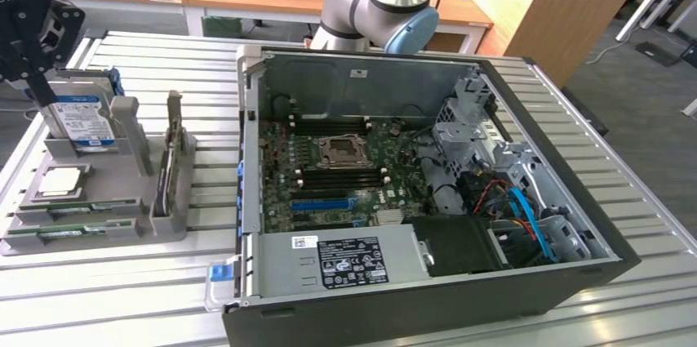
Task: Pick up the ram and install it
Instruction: 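Pick up the ram and move it above insertion slot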
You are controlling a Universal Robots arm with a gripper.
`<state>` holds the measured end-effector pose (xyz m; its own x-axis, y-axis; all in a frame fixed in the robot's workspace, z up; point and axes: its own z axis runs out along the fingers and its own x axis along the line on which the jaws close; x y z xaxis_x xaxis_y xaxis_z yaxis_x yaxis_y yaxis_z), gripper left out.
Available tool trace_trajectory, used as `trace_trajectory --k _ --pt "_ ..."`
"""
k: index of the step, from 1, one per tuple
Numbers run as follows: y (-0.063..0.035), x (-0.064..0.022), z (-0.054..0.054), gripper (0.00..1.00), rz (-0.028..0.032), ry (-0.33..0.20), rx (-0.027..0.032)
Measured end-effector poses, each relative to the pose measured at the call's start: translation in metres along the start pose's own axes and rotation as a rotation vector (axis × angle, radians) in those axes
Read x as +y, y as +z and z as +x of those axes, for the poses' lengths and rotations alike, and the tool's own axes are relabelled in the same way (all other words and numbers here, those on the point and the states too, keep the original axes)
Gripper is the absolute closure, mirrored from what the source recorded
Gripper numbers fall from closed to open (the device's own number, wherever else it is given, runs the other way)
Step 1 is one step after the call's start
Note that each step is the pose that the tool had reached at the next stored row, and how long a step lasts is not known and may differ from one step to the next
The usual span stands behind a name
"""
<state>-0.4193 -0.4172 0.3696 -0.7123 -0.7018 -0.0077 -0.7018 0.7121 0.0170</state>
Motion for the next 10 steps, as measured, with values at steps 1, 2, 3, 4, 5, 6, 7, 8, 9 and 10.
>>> trace_trajectory --k 1,2,3,4,5,6,7,8,9,10 --pt "0.0001 0.0000 0.0000 0.89 0.0008 -0.016 0.0012" --pt "0.0002 0.0001 0.0000 0.89 0.0016 -0.032 0.0023" --pt "0.0002 0.0001 0.0001 0.89 0.0024 -0.048 0.0036" --pt "0.0003 0.0001 0.0001 0.89 0.0033 -0.065 0.0048" --pt "0.0004 0.0001 0.0001 0.89 0.0041 -0.081 0.0060" --pt "0.0004 0.0001 0.0001 0.89 0.0049 -0.098 0.0072" --pt "0.0005 0.0001 0.0001 0.89 0.0056 -0.114 0.0084" --pt "0.0006 0.0001 0.0001 0.89 0.0064 -0.131 0.0094" --pt "0.0007 0.0001 0.0002 0.89 0.0070 -0.149 0.0105" --pt "0.0008 0.0001 0.0002 0.89 0.0077 -0.168 0.0115"
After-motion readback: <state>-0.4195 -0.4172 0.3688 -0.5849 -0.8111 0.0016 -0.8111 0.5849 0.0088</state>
